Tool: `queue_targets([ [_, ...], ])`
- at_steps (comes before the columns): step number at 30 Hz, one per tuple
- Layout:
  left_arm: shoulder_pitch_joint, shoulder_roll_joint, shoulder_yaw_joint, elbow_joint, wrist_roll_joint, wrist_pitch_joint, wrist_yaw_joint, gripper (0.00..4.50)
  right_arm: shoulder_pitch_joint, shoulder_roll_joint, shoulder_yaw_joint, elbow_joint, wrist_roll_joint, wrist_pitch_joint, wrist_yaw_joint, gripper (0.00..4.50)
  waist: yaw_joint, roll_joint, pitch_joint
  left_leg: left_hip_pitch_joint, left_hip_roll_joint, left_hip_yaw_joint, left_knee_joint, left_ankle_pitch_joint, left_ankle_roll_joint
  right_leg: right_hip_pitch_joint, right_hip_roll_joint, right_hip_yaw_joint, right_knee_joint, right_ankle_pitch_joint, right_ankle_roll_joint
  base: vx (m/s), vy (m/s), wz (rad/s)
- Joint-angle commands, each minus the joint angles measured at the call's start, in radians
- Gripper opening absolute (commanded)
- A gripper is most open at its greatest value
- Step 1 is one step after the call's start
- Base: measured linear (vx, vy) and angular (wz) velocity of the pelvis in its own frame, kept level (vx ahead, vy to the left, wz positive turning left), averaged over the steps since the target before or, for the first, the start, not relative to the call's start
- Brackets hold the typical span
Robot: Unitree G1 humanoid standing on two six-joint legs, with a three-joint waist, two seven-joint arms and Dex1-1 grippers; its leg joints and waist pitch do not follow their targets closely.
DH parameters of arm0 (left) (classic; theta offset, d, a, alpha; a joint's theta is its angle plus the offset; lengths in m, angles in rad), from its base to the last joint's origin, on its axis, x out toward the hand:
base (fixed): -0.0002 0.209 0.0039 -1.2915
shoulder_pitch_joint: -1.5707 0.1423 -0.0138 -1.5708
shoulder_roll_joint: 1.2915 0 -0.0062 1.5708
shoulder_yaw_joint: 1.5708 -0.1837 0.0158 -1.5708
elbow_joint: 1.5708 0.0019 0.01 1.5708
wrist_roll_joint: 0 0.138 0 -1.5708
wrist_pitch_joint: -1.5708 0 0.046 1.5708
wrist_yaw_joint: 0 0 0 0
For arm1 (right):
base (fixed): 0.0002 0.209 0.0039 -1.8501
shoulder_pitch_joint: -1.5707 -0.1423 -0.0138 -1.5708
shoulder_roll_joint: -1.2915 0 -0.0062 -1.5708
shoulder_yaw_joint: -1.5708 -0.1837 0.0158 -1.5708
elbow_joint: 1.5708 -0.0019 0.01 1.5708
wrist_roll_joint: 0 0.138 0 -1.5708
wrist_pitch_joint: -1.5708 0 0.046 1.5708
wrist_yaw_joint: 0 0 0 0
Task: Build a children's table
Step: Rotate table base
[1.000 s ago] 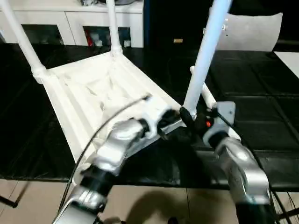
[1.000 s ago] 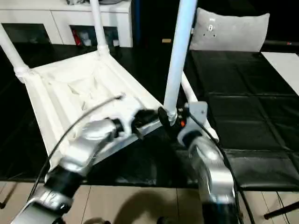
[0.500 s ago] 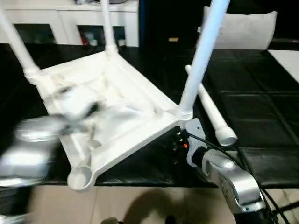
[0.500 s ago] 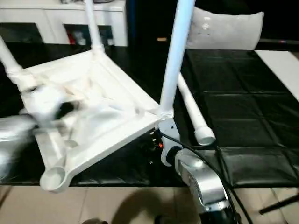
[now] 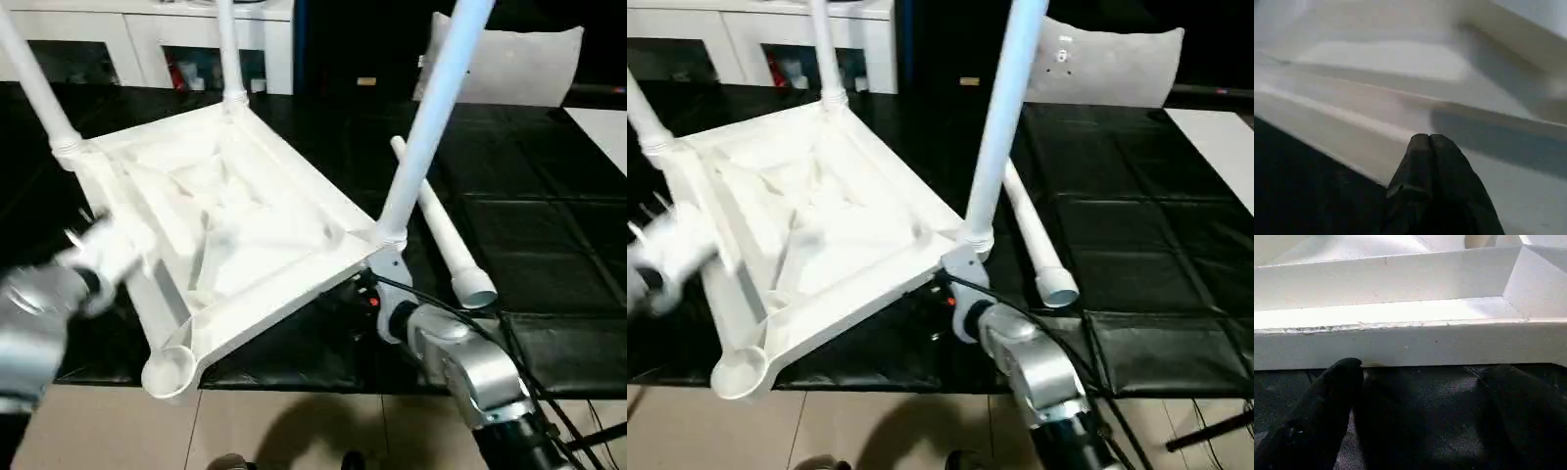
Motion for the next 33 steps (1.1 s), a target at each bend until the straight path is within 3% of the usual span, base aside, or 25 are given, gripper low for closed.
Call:
queue_targets([
  [1,0.006,0.015,-0.025,-0.043,-0.037,0.009,-0.063,0.05,-0.023,0.007,0.003,0.05,-0.008,-0.017,-0.006,4.5,-0.001,0.021,-0.048,0.002,0.025,-0.008,-0.086,-0.3,-0.009,0.043,-0.071,0.05,-0.079,-0.423,-0.132,0.0,0.0,0.0],
  [2,0.011,0.015,-0.04,-0.061,-0.069,0.022,-0.096,0.05,-0.042,0.015,0.002,0.088,-0.014,-0.033,-0.008,4.5,-0.002,0.027,-0.05,0.005,0.026,-0.009,-0.084,-0.314,-0.015,0.042,-0.074,0.051,-0.08,-0.429,-0.139,0.0,0.0,0.0],
  [4,0.018,0.024,-0.065,-0.087,-0.113,0.03,-0.154,0.05,-0.074,0.027,-0.003,0.144,-0.02,-0.058,-0.013,4.5,-0.005,0.026,-0.047,0.004,0.024,-0.01,-0.085,-0.343,-0.018,0.042,-0.072,0.049,-0.083,-0.457,-0.14,0.0,0.0,0.0],
  [5,0.022,0.028,-0.081,-0.102,-0.139,0.021,-0.194,0.05,-0.095,0.035,-0.009,0.179,-0.024,-0.075,-0.018,4.5,-0.005,0.031,-0.05,0.007,0.025,-0.01,-0.084,-0.347,-0.019,0.041,-0.074,0.049,-0.082,-0.46,-0.139,0.0,0.0,0.0],
  [11,0.024,0.022,-0.13,-0.133,-0.243,-0.056,-0.355,0.05,-0.16,0.041,-0.028,0.279,-0.036,-0.129,-0.039,4.5,-0.008,0.029,-0.05,0.004,0.024,-0.01,-0.085,-0.343,-0.021,0.044,-0.071,0.048,-0.084,-0.47,-0.133,0.0,0.0,0.0],
  [12,0.006,0.006,-0.15,-0.137,-0.279,-0.055,-0.401,0.05,-0.188,0.039,-0.037,0.316,-0.04,-0.15,-0.047,4.5,-0.011,0.029,-0.056,0.002,0.024,-0.011,-0.084,-0.329,-0.027,0.049,-0.072,0.048,-0.077,-0.44,-0.141,0.0,0.0,0.0],
  [14,-0.016,-0.007,-0.172,-0.136,-0.298,-0.052,-0.427,0.05,-0.211,0.039,-0.047,0.346,-0.042,-0.166,-0.049,4.5,-0.012,0.033,-0.06,0.006,0.025,-0.008,-0.081,-0.313,-0.031,0.048,-0.07,0.05,-0.071,-0.386,-0.162,0.0,0.0,0.0],
  [17,-0.056,-0.043,-0.208,-0.114,-0.302,-0.062,-0.439,0.05,-0.233,0.038,-0.052,0.378,-0.046,-0.189,-0.053,4.5,-0.015,0.031,-0.065,-0.005,0.02,-0.002,-0.076,-0.246,-0.026,0.06,-0.068,0.052,-0.06,-0.272,-0.197,0.0,0.0,0.0],
  [18,-0.07,-0.057,-0.217,-0.105,-0.308,-0.064,-0.443,0.05,-0.241,0.038,-0.056,0.394,-0.049,-0.2,-0.052,4.5,-0.014,0.034,-0.066,-0.004,0.021,-0.002,-0.075,-0.238,-0.025,0.062,-0.069,0.052,-0.058,-0.269,-0.197,0.0,0.0,0.0],
  [19,-0.075,-0.063,-0.22,-0.101,-0.311,-0.065,-0.444,0.05,-0.244,0.038,-0.057,0.4,-0.05,-0.205,-0.052,4.5,-0.015,0.03,-0.069,-0.005,0.02,-0.001,-0.073,-0.219,-0.022,0.064,-0.069,0.051,-0.056,-0.257,-0.202,0.0,0.0,0.0],
  [20,-0.09,-0.082,-0.231,-0.089,-0.314,-0.073,-0.447,0.05,-0.249,0.038,-0.062,0.411,-0.053,-0.213,-0.053,4.5,-0.015,0.037,-0.069,-0.006,0.019,0.001,-0.071,-0.206,-0.019,0.065,-0.069,0.051,-0.057,-0.247,-0.208,0.0,0.0,0.0],
  [22,-0.122,-0.123,-0.253,-0.035,-0.281,-0.113,-0.421,0.05,-0.252,0.036,-0.071,0.417,-0.056,-0.22,-0.058,4.5,-0.016,0.035,-0.07,-0.005,0.018,0.002,-0.069,-0.207,-0.016,0.066,-0.068,0.051,-0.058,-0.261,-0.208,0.0,0.0,0.0],
  [23,-0.139,-0.143,-0.263,-0.004,-0.261,-0.137,-0.404,0.05,-0.253,0.035,-0.075,0.419,-0.056,-0.222,-0.06,4.5,-0.014,0.036,-0.067,-0.001,0.015,0.006,-0.067,-0.217,-0.01,0.06,-0.064,0.05,-0.067,-0.297,-0.196,0.0,0.0,0.0],
  [24,-0.159,-0.17,-0.271,0.036,-0.238,-0.165,-0.378,0.05,-0.254,0.034,-0.078,0.418,-0.057,-0.224,-0.062,4.5,-0.013,0.037,-0.068,-0.003,0.016,0.004,-0.068,-0.217,-0.009,0.065,-0.065,0.049,-0.065,-0.316,-0.19,0.0,0.0,0.0],
  [25,-0.186,-0.206,-0.272,0.086,-0.217,-0.187,-0.335,0.05,-0.255,0.031,-0.082,0.418,-0.06,-0.229,-0.065,4.5,-0.012,0.041,-0.066,-0.001,0.016,0.006,-0.068,-0.225,-0.009,0.061,-0.063,0.048,-0.073,-0.338,-0.177,0.0,0.0,0.0],
  [28,-0.28,-0.34,-0.245,0.279,-0.156,-0.255,-0.123,0.05,-0.249,0.02,-0.111,0.376,-0.057,-0.229,-0.092,4.5,-0.011,0.04,-0.069,-0.003,0.014,0.004,-0.066,-0.232,-0.009,0.066,-0.062,0.045,-0.077,-0.366,-0.15,0.0,0.0,0.0],
  [30,-0.3,-0.367,-0.238,0.324,-0.143,-0.266,-0.068,0.05,-0.251,0.018,-0.125,0.363,-0.054,-0.226,-0.106,4.5,-0.009,0.039,-0.071,-0.001,0.012,0.004,-0.064,-0.228,-0.007,0.065,-0.061,0.044,-0.079,-0.374,-0.137,0.0,0.0,0.0],
  [31,-0.32,-0.392,-0.233,0.383,-0.123,-0.298,-0.001,0.05,-0.262,0.016,-0.156,0.344,-0.052,-0.219,-0.139,4.5,-0.008,0.037,-0.072,-0.008,0.013,0.001,-0.065,-0.209,-0.003,0.071,-0.065,0.043,-0.076,-0.368,-0.135,0.0,0.0,0.0],
  [33,-0.326,-0.399,-0.232,0.403,-0.117,-0.311,0.016,0.05,-0.267,0.016,-0.166,0.338,-0.053,-0.217,-0.15,4.5,-0.009,0.035,-0.076,-0.011,0.012,0.001,-0.062,-0.181,0.005,0.069,-0.063,0.043,-0.074,-0.344,-0.135,0.0,0.0,0.0],
])
